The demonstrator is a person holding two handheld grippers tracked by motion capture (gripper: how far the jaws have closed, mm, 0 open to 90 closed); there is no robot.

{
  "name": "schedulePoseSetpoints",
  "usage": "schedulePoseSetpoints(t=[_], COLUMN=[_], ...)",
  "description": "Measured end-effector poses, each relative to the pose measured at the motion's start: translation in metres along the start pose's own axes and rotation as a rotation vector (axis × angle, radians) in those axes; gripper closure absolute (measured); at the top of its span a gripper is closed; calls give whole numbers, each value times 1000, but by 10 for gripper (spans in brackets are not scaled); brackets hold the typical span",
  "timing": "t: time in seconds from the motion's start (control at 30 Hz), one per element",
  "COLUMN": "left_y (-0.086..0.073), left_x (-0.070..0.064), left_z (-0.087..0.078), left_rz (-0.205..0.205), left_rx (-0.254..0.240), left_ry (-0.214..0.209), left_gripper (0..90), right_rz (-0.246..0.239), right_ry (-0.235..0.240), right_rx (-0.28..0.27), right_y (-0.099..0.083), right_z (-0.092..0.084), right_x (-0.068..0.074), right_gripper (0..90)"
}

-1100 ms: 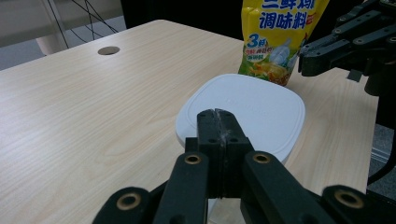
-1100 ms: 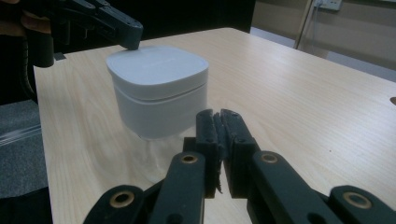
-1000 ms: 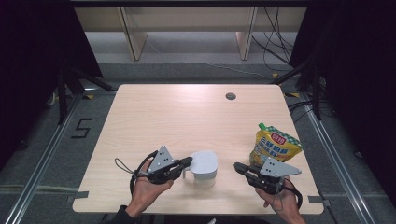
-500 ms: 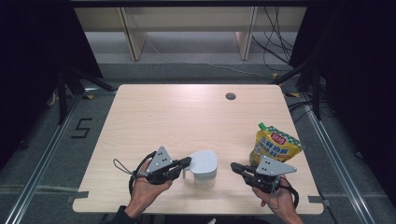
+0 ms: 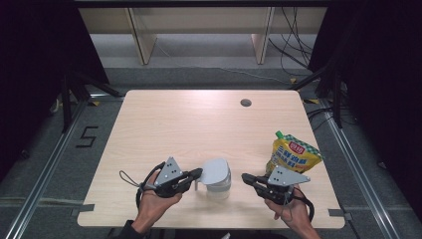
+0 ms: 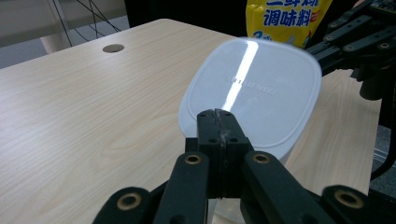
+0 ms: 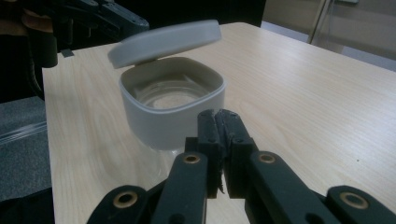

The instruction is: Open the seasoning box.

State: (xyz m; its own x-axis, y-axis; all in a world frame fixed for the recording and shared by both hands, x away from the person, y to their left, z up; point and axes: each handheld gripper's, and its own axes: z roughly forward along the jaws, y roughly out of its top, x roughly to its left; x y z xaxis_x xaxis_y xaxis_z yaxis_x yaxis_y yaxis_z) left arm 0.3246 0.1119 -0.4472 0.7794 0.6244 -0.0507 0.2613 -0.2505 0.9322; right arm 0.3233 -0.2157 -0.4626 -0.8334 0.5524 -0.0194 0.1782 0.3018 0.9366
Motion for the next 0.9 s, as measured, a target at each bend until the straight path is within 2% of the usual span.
schedulePoseSetpoints(t=[0.03, 0.07, 0.1, 0.13, 0.17, 0.3, 0.37, 0.43, 0.47, 0.5, 0.53, 0.6, 0.7, 0.73, 0.8, 0.83, 0.87, 0.9], left_y=[0, 0, 0, 0, 0, 0, 0, 0, 0, 0, 0, 0, 0, 0, 2, 3, 5, 6], left_x=[0, 0, 0, 0, 0, 0, 0, 0, 0, 1, 1, 1, 2, 2, 3, 4, 7, 9], left_z=[0, 0, 0, 0, 0, 0, 0, 0, 0, 0, 0, 0, 0, -1, -2, -4, -7, -10], left_rz=[1, 1, 1, 1, 2, 2, 2, 2, 3, 3, 5, 5, 18, 19, 11, 15, 14, 9], left_rx=[-5, -5, -5, -5, -5, -3, -2, -2, -2, -1, 1, 1, 0, 1, -2, -6, -16, -25], left_ry=[0, -1, -1, -1, -1, -2, -3, -3, -3, -5, -6, -6, -6, -5, -5, -2, 5, 4], left_gripper=[890, 889, 889, 889, 889, 889, 889, 889, 889, 889, 889, 888, 885, 879, 839, 823, 811, 795], right_rz=[-5, 18, -3, -1, 3, -10, -12, -22, -15, -48, -30, -32, -31, -48, -39, -29, -44, -28], right_ry=[11, -5, 7, 18, 5, 23, 43, 36, 51, 52, 60, 58, 82, 61, 76, 67, 82, 66], right_rx=[-4, -2, -5, -7, -20, -13, -20, -12, -19, -16, -14, -19, -20, -33, -12, -25, -19, -18], right_y=[1, 2, 3, 4, 5, 10, 12, 15, 15, 17, 18, 20, 23, 24, 26, 26, 27, 28], right_z=[1, 1, 1, 2, 4, 7, 12, 14, 16, 17, 18, 20, 22, 23, 23, 24, 24, 23], right_x=[0, 2, 1, 1, 2, 5, 7, 9, 11, 10, 12, 14, 18, 18, 20, 22, 20, 22], right_gripper=[883, 883, 883, 883, 883, 883, 883, 883, 887, 888, 888, 889, 892, 894, 897, 897, 897, 897])
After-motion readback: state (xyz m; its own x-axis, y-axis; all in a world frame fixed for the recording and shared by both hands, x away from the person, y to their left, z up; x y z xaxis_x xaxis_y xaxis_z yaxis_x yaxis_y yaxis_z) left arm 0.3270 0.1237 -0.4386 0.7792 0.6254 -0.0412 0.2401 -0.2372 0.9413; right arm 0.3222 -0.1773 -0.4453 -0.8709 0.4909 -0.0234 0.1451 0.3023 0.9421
